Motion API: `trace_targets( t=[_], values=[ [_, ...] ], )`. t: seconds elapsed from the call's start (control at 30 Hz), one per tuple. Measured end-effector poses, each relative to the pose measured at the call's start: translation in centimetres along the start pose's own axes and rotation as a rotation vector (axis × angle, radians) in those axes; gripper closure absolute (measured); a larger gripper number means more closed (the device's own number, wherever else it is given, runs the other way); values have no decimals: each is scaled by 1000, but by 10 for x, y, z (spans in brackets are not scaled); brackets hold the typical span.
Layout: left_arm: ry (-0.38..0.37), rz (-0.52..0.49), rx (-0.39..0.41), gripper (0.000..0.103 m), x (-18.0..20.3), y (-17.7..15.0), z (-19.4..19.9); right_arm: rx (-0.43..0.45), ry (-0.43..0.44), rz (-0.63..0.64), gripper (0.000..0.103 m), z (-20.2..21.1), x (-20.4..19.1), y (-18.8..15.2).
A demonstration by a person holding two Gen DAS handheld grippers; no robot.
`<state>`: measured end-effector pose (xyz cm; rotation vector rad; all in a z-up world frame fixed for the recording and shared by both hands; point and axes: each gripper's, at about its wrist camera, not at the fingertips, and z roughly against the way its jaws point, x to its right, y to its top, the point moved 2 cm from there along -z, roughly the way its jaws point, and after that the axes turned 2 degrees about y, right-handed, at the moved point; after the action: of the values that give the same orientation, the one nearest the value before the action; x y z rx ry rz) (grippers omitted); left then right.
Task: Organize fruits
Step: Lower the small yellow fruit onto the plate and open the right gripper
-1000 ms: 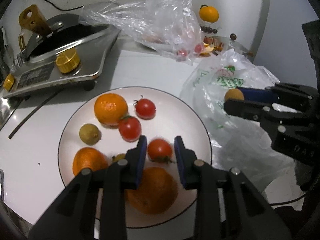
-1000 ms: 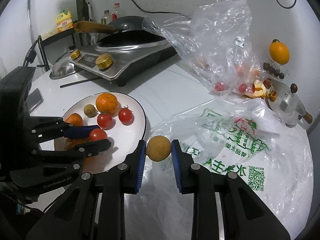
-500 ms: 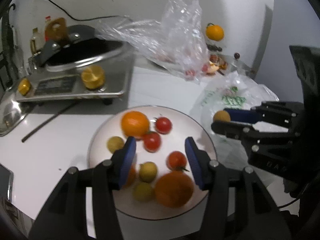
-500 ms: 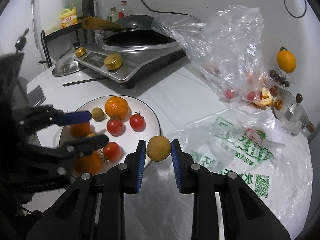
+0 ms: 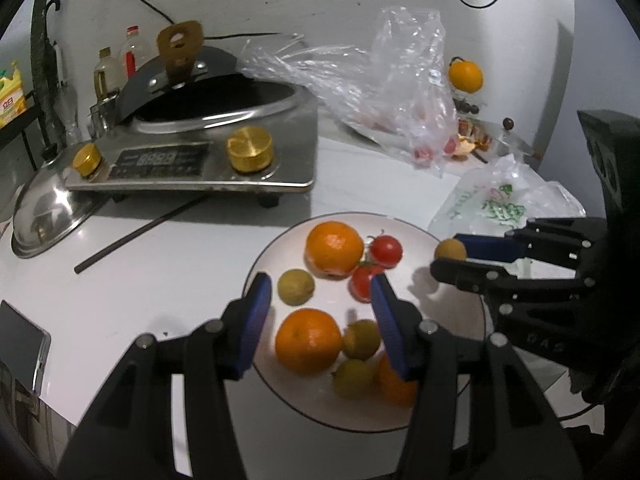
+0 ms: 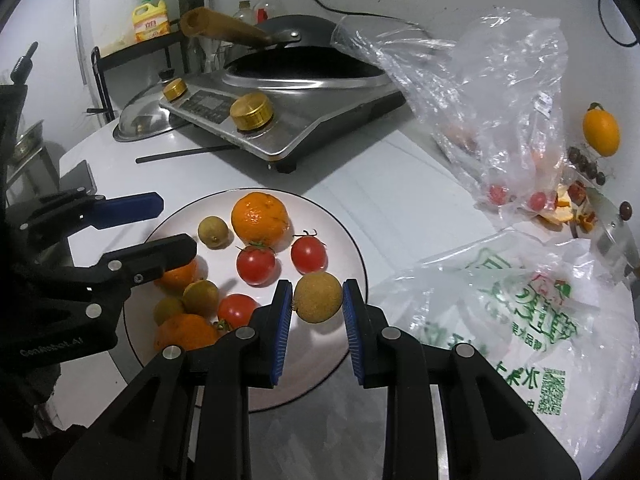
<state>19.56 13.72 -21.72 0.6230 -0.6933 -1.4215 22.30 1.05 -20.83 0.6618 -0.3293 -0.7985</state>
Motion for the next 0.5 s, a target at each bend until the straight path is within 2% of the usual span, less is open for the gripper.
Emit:
trace_targets(
  t=[0.13,0.5],
  values=[
    [24,-9,3,50,-2,-2,0,-10,4,0,75,-8,-2,0],
    [26,0,7,49,-5,-5,2,-27,6,-3,75,-15,-5,-3]
  ],
)
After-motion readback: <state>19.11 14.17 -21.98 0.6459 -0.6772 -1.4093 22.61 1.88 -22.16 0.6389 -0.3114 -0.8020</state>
